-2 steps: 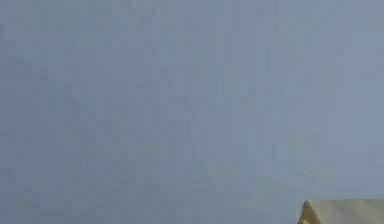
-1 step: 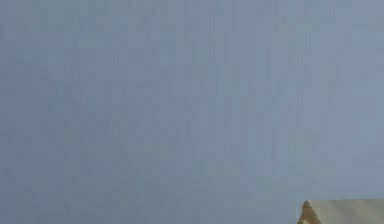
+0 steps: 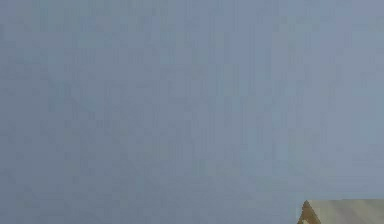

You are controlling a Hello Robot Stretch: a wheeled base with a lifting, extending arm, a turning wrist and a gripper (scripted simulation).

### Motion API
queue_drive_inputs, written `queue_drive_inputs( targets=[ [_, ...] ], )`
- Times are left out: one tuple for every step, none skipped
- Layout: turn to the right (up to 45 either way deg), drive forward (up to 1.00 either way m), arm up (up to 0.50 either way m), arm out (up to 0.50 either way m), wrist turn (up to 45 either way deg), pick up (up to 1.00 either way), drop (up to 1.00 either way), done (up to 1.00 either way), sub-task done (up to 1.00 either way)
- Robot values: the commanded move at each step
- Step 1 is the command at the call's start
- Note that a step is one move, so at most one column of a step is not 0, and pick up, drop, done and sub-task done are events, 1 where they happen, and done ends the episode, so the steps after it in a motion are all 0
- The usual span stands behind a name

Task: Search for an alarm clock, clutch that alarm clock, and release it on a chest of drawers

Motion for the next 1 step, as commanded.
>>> queue_drive_inputs(
  targets=[
    [0.0,0.0,0.0,0.0,-45.0,0.0,0.0,0.0,0.0]
  ],
)
